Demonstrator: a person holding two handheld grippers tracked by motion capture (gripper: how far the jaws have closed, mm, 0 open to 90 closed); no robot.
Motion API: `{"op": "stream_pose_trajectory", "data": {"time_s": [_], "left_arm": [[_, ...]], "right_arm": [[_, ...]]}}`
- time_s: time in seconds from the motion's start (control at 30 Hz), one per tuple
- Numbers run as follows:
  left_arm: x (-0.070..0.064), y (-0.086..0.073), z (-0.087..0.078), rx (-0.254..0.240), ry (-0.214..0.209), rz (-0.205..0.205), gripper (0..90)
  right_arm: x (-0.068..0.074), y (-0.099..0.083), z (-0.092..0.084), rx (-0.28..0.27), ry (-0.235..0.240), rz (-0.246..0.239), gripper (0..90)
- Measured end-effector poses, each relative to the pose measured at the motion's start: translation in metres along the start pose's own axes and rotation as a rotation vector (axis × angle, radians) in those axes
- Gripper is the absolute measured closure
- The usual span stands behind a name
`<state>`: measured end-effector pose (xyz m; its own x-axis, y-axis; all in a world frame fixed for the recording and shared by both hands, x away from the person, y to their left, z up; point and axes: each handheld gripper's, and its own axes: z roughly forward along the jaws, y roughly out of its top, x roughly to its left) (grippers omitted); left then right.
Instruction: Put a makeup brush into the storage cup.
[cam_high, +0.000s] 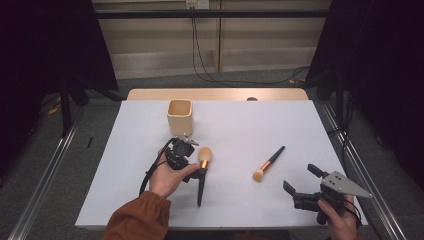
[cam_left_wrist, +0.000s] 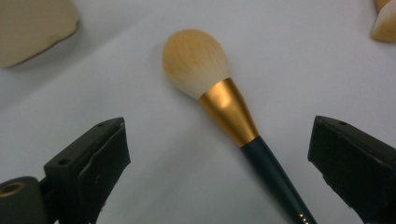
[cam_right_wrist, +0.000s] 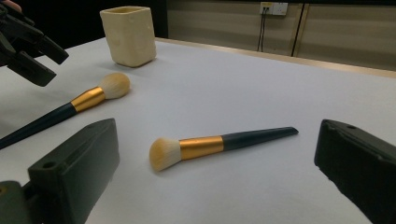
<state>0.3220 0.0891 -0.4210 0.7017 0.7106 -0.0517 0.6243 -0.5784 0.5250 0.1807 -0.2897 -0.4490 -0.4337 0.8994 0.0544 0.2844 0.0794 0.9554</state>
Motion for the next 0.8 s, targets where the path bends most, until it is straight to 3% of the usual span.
{"op": "stream_pose_trajectory", "data": {"time_s": [0.1,0.17,0.27,0.47,0.53,0.8], "left_arm": [[-0.001,0.002,0.002,0.026,0.008,0.005,6.1],[-0.003,0.005,0.007,0.057,0.026,-0.019,6.2],[-0.004,0.007,0.010,0.092,0.003,-0.024,6.5],[-0.006,0.012,0.016,0.129,0.003,-0.031,7.4],[-0.009,0.013,0.022,0.130,0.044,-0.029,6.7],[-0.013,0.016,0.031,0.203,0.064,-0.049,5.4]], "right_arm": [[0.000,0.000,0.000,0.001,0.000,0.001,0.0],[0.000,0.000,0.000,0.003,0.001,-0.003,0.0],[0.000,0.000,0.000,0.004,0.003,-0.004,0.0],[0.000,0.000,0.000,0.004,0.002,-0.005,0.0],[0.000,0.000,0.001,0.005,0.003,-0.003,0.0],[0.000,0.000,0.001,0.005,0.003,0.002,0.0]]}}
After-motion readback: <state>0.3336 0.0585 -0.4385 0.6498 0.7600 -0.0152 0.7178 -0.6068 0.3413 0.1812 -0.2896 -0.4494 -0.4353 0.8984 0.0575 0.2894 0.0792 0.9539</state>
